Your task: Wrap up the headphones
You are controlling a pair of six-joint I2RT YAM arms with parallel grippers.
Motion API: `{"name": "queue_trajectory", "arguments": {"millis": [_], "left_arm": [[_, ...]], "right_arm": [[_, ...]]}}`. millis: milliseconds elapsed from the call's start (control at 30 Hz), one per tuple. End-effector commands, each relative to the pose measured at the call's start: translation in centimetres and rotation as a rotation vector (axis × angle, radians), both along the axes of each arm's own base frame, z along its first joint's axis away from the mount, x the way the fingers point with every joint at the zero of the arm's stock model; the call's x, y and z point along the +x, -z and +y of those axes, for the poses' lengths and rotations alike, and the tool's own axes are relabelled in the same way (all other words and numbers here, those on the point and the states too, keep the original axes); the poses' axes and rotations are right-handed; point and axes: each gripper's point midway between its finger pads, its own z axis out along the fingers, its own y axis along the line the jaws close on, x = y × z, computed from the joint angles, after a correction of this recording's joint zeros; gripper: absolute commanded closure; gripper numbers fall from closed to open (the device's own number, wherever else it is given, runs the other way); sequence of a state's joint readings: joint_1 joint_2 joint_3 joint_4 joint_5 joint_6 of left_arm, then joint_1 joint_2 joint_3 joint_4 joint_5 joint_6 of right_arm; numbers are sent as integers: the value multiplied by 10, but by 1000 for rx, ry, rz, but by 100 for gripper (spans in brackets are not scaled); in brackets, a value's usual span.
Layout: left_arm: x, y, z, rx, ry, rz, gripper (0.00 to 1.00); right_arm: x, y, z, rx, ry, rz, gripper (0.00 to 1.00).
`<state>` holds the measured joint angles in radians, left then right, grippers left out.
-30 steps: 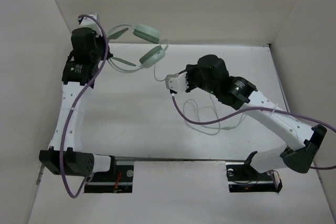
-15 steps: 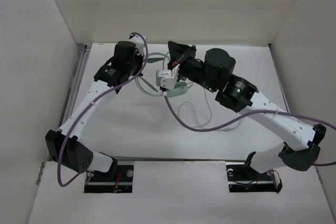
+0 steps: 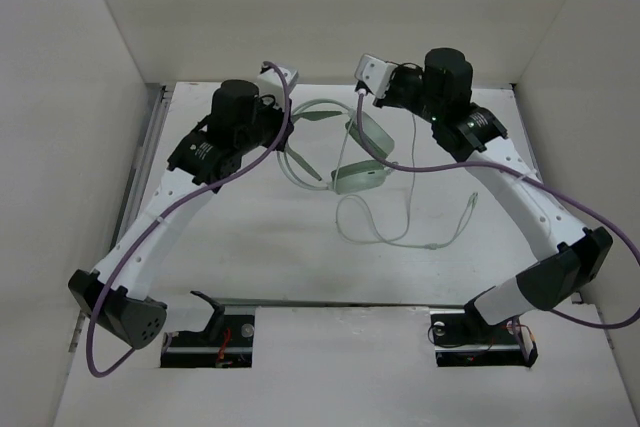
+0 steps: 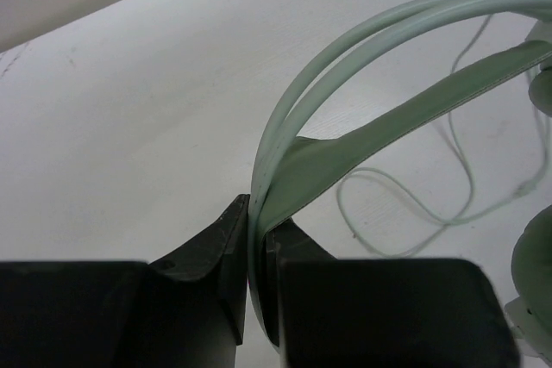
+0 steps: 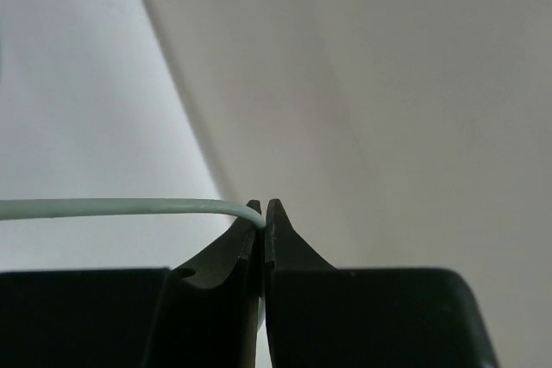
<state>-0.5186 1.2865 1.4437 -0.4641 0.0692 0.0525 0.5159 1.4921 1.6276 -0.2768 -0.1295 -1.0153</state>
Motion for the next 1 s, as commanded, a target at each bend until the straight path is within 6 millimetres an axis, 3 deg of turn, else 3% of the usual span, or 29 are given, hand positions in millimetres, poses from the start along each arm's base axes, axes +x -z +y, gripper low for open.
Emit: {"name": "queue_trajectory", "arguments": {"millis": [0,133,233,400,500,700,967], "left_arm": [[-31,-66,-30,-145,194,-111,100],[-47,-74,-49,-174,306,-83,100],[-50,-85,-55,-202,329,-91,100],[-56,-126,-56,-288,363,-131,100],[-55,-151,-53,-329,352,-165,100],[-47,-194,-49,-402,333,-222,100],[-32,-221,-38,-465,287,-254,100]], "right_arm": [[-26,-7,20,175,-145,161,100],[-40,-12,33,230,-217,224,100],[-46,-5,39,252,-246,290,99],[-63,15,43,432,-298,513,90],[-87,9,47,608,-386,711,85],[-115,2,61,825,-495,973,75],[-153,41,92,982,-568,1237,59]]}}
